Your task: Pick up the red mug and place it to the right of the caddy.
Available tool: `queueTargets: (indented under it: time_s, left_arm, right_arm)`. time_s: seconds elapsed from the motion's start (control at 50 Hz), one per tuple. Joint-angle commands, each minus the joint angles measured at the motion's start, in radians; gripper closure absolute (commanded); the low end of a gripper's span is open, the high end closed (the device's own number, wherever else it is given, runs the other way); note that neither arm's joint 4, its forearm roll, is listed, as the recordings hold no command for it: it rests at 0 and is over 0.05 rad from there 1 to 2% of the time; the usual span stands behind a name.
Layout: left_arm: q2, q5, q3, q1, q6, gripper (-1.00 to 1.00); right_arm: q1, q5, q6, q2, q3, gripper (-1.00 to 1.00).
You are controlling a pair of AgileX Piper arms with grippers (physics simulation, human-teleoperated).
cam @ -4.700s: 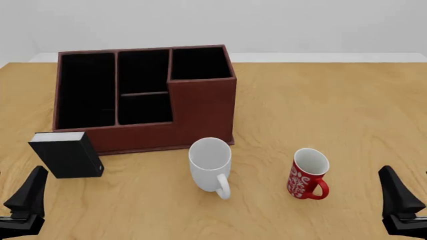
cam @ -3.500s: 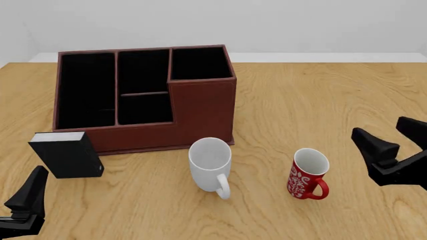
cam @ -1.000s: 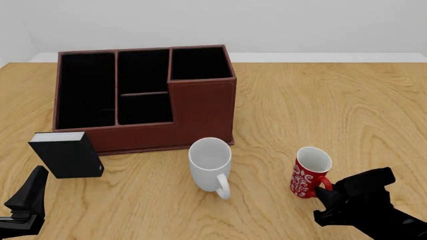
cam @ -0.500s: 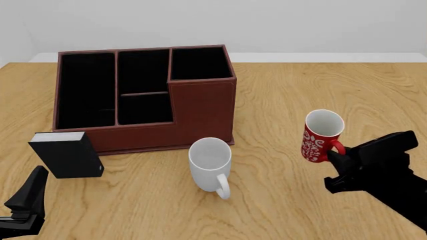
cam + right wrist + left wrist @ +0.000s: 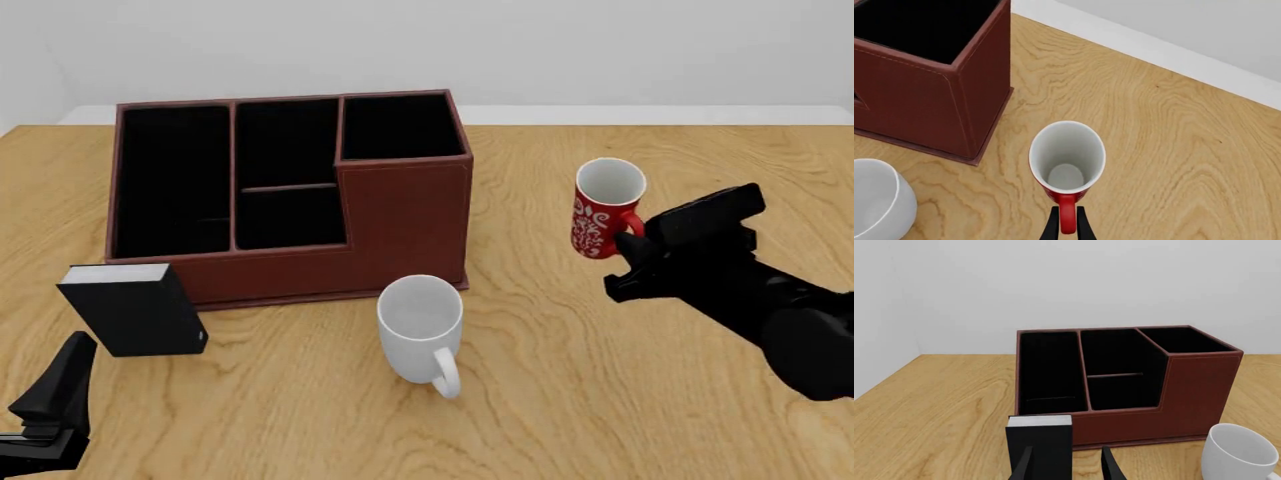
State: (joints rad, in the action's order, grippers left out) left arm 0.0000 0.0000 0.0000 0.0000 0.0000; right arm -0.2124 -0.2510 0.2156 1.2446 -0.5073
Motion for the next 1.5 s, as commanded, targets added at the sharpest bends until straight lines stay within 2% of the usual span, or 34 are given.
queueTargets:
  time_s: [0.02,0.62,1.5]
  left_arm:
    - [0.0,0.0,0.0,0.0,0.0,-1.0]
    - [0.0,0.0,0.0,0.0,0.0,-1.0]
    - [0.0,0.0,0.0,0.0,0.0,-1.0]
  right_arm:
    - [-0.02,-0.063,-0.017,0.146,-0.1,1.0]
    - [-0.069,-0.106,-0.055,0.388,-0.257,1.0]
    - [-0.121,-0.127,-0.113,0.546,-0.324,1.0]
